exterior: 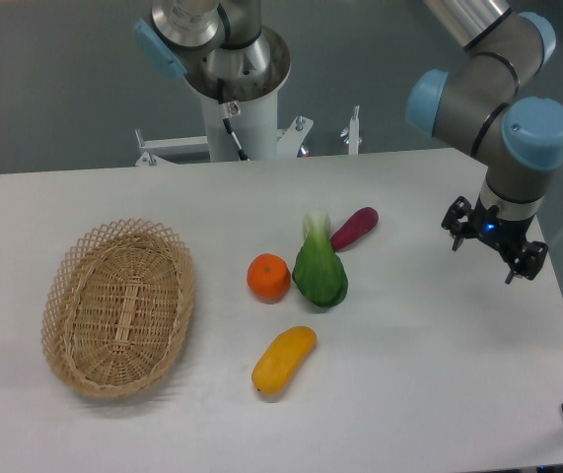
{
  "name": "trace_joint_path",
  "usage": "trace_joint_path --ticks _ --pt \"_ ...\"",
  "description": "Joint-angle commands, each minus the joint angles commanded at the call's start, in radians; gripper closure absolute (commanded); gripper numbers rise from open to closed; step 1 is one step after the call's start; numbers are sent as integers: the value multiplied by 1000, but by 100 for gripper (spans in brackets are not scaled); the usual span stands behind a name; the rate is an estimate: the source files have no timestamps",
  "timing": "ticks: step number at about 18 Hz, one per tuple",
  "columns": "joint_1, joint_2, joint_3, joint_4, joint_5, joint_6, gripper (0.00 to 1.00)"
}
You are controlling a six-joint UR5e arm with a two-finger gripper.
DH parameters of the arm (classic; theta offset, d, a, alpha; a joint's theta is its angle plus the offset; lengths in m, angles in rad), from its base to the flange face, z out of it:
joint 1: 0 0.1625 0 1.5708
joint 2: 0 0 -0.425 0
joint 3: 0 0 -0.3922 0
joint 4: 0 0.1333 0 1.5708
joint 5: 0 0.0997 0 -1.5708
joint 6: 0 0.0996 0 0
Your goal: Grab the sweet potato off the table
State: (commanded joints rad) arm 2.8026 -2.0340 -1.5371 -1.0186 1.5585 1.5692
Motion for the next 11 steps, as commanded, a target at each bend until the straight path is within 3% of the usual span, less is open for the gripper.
trace_joint_path --ticks 8,11 --pt "5 5 -11 -9 -11 11 0" --pt "5 40 -84 -5 -11 21 0"
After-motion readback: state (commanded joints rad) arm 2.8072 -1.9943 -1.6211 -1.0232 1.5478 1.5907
